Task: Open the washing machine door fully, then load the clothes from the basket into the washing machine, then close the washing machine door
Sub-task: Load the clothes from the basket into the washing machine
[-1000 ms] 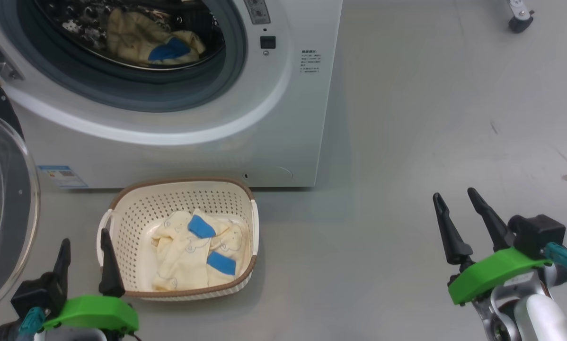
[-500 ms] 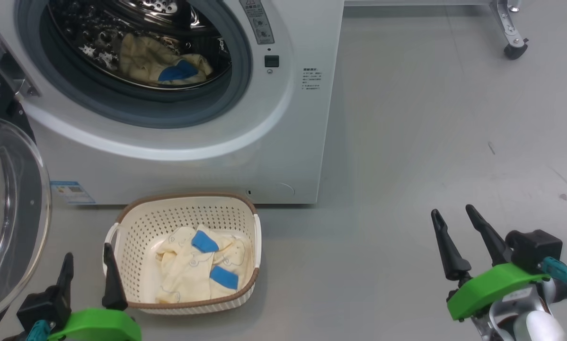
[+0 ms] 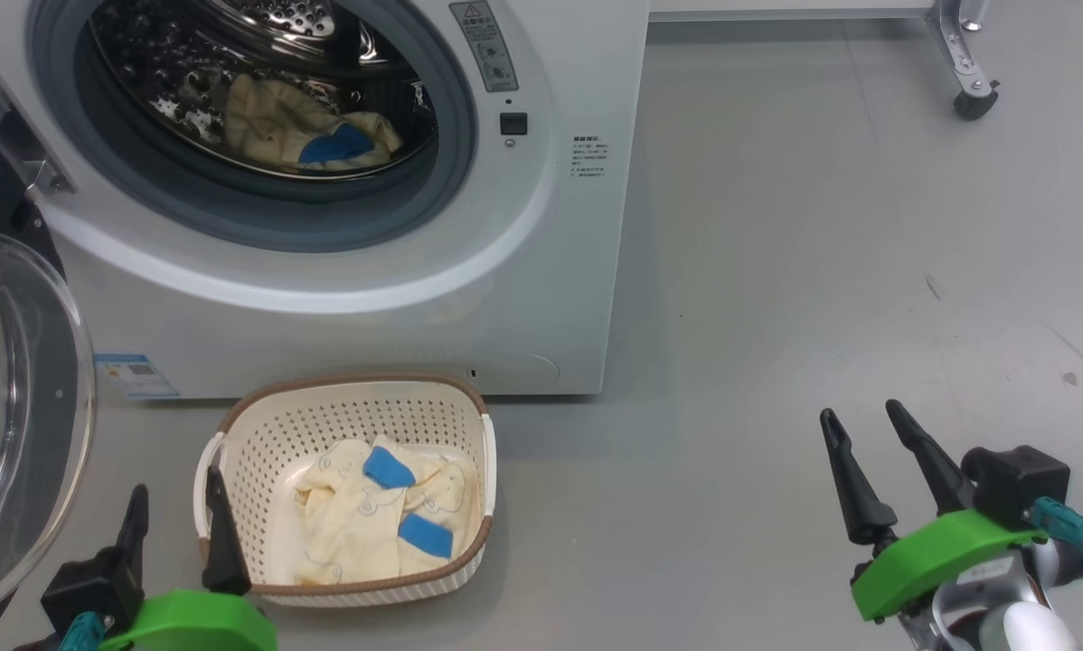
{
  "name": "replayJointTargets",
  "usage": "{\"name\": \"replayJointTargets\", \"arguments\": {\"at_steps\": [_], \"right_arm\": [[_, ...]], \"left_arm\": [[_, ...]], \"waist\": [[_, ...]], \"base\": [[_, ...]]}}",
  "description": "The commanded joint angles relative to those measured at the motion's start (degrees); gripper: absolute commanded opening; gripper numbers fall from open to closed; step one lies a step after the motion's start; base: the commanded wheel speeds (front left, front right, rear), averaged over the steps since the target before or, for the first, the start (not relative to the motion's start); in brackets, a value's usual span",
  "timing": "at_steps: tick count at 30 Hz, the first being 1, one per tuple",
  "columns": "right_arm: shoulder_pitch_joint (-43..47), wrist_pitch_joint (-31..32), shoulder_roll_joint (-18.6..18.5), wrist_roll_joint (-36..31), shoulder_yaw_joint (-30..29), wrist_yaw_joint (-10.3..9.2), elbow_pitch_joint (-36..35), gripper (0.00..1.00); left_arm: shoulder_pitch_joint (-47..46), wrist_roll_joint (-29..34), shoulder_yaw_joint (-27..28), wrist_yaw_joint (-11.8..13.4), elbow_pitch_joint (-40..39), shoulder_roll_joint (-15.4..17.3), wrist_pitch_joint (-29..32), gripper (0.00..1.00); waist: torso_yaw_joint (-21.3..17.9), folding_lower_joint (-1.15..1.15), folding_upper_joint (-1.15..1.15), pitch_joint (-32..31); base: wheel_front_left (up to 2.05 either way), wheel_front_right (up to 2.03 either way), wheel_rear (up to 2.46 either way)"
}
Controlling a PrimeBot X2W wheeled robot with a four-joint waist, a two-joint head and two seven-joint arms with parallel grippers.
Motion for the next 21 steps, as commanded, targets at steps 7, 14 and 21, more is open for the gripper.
{"name": "replayJointTargets", "arguments": {"at_steps": [7,14,21], "right_arm": [[-1.46,0.06,-0.41,-0.46,1.15,0.58,-2.27,1.00],[-1.91,0.07,-0.45,-0.44,1.25,0.58,-2.29,1.00],[-2.98,0.03,-0.60,-0.34,1.51,0.58,-2.68,1.00]], "left_arm": [[-1.98,0.85,2.29,0.30,-1.19,0.62,-0.39,1.00],[-3.25,1.36,2.06,-0.23,-0.57,0.00,-0.39,1.00],[-6.30,1.03,1.12,-1.81,2.06,-0.62,0.08,1.00]], "waist": [[0.05,0.01,0.00,0.25],[0.33,0.01,0.00,0.94],[0.30,0.01,0.00,3.30]], "base": [[0.00,0.00,0.00],[0.00,0.00,0.00],[0.00,0.00,0.00]]}}
